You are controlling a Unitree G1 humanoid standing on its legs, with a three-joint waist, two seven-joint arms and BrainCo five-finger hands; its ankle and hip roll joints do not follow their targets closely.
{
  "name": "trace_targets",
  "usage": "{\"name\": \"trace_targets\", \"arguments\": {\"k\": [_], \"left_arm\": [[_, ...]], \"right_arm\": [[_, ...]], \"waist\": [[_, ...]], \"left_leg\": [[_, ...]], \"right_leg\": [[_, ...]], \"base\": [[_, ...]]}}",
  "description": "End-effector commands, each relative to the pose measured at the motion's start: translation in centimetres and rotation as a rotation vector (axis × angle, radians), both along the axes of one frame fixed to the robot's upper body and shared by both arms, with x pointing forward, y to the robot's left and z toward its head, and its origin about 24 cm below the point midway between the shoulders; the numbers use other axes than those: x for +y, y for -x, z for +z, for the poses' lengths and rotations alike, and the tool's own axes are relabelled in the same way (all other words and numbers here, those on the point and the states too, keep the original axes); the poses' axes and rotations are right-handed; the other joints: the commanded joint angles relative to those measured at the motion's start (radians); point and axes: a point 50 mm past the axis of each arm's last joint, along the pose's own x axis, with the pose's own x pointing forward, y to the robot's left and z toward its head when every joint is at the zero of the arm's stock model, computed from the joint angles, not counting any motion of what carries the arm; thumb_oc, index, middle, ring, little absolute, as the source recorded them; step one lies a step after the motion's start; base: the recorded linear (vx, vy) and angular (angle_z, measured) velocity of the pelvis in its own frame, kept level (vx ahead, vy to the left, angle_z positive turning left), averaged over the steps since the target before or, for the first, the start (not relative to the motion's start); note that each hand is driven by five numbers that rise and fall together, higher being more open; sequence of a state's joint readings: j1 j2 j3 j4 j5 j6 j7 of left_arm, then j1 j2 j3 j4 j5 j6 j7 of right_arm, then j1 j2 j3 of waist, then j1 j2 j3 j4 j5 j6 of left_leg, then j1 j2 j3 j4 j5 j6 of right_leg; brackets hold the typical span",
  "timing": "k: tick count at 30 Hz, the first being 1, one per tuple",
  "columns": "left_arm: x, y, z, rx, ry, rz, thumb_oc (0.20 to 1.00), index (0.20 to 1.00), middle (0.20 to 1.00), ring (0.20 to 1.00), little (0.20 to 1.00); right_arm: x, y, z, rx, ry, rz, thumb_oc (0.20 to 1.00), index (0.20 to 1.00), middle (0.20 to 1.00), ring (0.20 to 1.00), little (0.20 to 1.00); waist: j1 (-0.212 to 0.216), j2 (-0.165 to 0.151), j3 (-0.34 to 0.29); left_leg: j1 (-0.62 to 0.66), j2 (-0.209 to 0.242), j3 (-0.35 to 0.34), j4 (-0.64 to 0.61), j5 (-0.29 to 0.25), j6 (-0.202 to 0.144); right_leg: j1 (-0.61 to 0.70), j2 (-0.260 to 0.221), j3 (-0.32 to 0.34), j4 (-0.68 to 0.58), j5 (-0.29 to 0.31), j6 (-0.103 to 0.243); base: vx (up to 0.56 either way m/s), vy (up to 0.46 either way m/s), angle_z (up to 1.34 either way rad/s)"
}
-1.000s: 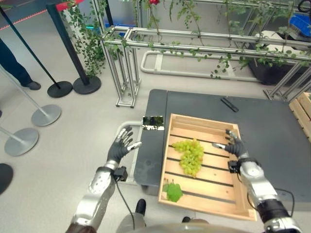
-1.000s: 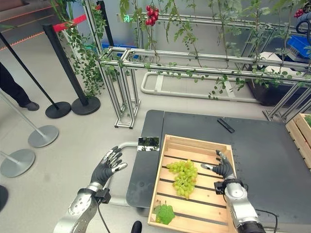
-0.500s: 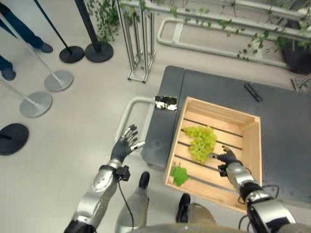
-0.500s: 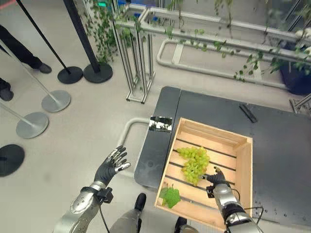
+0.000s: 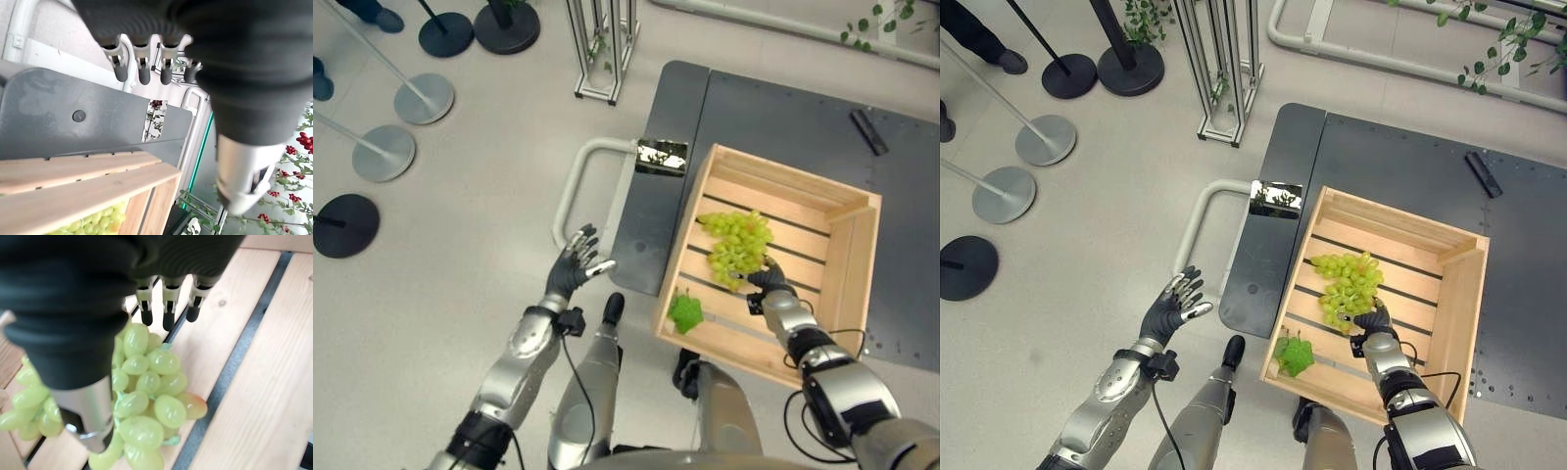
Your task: Pick up the fruits from the basket on one side to the basket on the other side
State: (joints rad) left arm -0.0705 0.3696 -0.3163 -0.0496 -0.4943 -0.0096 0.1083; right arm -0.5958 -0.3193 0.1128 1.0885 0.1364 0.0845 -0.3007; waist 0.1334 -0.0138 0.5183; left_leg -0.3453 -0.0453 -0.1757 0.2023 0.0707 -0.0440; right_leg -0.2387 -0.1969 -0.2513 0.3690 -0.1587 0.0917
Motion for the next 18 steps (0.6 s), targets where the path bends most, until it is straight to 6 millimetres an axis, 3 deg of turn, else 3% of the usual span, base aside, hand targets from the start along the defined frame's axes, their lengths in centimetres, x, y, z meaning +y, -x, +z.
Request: {"name": "trace_targets", "arguments": {"k": [1, 7, 14, 15, 18], "left_arm": [[-0.9, 0.6, 1.9, -0.103, 0.095, -0.002, 1.000, 1.000, 1.000, 1.000, 1.000], [-1.2, 0.4, 2.0, -0.103, 0.107, 0.009, 1.000, 1.000, 1.000, 1.000, 1.000], [-1.5, 0.2, 1.7, -0.086, 0.118, 0.018, 1.000, 1.000, 1.000, 1.000, 1.000], [-1.6, 0.1, 1.6, -0.079, 0.119, 0.017, 1.000, 1.000, 1.000, 1.000, 1.000], [-1.8, 0.1, 1.4, -0.069, 0.118, 0.013, 1.000, 1.000, 1.000, 1.000, 1.000]], "right_arm": [[0.5, -0.9, 1.0, -0.067, -0.039, -0.017, 1.000, 1.000, 1.000, 1.000, 1.000], [1.9, -1.0, 0.8, -0.102, -0.129, -0.045, 1.000, 1.000, 1.000, 1.000, 1.000], [4.5, -1.4, 0.8, -0.177, -0.340, -0.097, 1.000, 1.000, 1.000, 1.000, 1.000], [5.5, -1.5, 0.8, -0.201, -0.431, -0.107, 1.000, 1.000, 1.000, 1.000, 1.000], [6.7, -1.8, 1.2, -0.214, -0.451, -0.081, 1.000, 1.000, 1.000, 1.000, 1.000]], "waist": [[0.009, 0.012, 0.002], [0.002, 0.014, 0.002], [-0.005, 0.020, 0.002], [-0.007, 0.021, 0.002], [-0.006, 0.024, 0.002]], "left_leg": [[0.030, 0.001, 0.045, -0.062, -0.046, 0.017], [0.017, 0.000, 0.047, -0.062, -0.047, 0.018], [0.009, -0.001, 0.053, -0.064, -0.048, 0.018], [0.007, -0.001, 0.055, -0.062, -0.049, 0.018], [0.003, 0.000, 0.055, -0.060, -0.050, 0.018]], "right_leg": [[-0.020, -0.055, 0.026, 0.006, 0.003, 0.011], [-0.038, -0.055, 0.032, 0.007, 0.003, 0.010], [-0.055, -0.054, 0.038, 0.009, 0.005, 0.007], [-0.058, -0.054, 0.039, 0.009, 0.005, 0.007], [-0.064, -0.054, 0.042, 0.011, 0.007, 0.007]], "base": [[0.00, 0.000, 0.00], [0.00, 0.001, -0.01], [0.00, 0.004, -0.02], [0.00, 0.000, 0.00], [0.00, 0.000, 0.00]]}}
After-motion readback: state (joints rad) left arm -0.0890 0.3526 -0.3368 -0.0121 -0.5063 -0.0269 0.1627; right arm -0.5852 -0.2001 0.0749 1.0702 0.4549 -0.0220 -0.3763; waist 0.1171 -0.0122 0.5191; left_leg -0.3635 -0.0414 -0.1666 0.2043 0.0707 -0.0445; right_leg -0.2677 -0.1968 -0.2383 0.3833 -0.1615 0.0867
